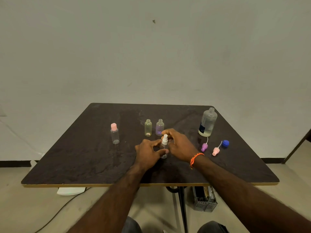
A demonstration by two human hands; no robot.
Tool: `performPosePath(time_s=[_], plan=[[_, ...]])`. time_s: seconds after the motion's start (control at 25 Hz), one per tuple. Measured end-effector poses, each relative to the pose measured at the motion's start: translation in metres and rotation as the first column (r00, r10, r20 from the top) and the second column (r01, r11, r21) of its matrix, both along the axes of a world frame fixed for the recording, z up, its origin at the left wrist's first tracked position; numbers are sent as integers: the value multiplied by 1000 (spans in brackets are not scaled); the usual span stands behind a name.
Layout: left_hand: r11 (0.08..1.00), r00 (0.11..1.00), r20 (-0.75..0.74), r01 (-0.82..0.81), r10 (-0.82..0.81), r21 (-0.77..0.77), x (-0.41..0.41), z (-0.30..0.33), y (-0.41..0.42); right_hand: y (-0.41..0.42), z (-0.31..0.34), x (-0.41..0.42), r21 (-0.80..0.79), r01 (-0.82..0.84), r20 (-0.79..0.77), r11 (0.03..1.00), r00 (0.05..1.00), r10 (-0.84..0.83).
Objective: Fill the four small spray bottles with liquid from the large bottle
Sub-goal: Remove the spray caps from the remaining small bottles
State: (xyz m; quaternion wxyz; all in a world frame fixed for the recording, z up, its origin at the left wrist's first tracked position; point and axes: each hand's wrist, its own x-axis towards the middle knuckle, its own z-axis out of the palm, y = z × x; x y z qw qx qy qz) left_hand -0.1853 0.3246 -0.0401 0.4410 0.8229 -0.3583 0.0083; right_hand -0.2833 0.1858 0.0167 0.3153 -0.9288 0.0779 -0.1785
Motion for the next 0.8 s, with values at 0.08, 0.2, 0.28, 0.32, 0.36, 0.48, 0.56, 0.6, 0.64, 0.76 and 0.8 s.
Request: performPosePath(time_s=[0.08,0.2,0.28,0.32,0.36,0.48,0.56,0.6,0.64,0.76,0.8], plan=[[1000,1000,4,0,0,1,0,-1,0,2,2,-3,17,26,34,1000,999,-26],[1000,1000,4,-17,17,9,-1,-1,0,1,1,3,-5,145,38,989,989,-145],[1000,1000,7,-23,23,20,-1,0,0,0,1,7,28,126,32,992,991,-127],[1000,1000,14,-20,19,24,0,0,0,-1,1,6,46,83,34,995,996,-85],[1000,1000,16,-15,14,25,0,1,0,-2,1,4,60,32,35,998,999,-35],[999,1000,2,-5,5,32,1,0,0,-3,1,1,74,30,19,997,999,-32],[999,1000,-4,-8,8,36,2,-2,-1,-2,0,4,44,131,32,990,991,-133],[999,1000,-11,-16,16,39,2,-1,0,-1,0,7,25,151,39,988,988,-152],[999,1000,-10,-23,23,42,2,0,-1,-1,0,10,13,142,39,990,989,-143],[998,1000,7,-17,16,60,2,0,0,1,5,9,50,26,29,998,999,-27],[998,1000,9,-14,13,66,2,0,-1,2,6,7,61,16,30,998,999,-18]])
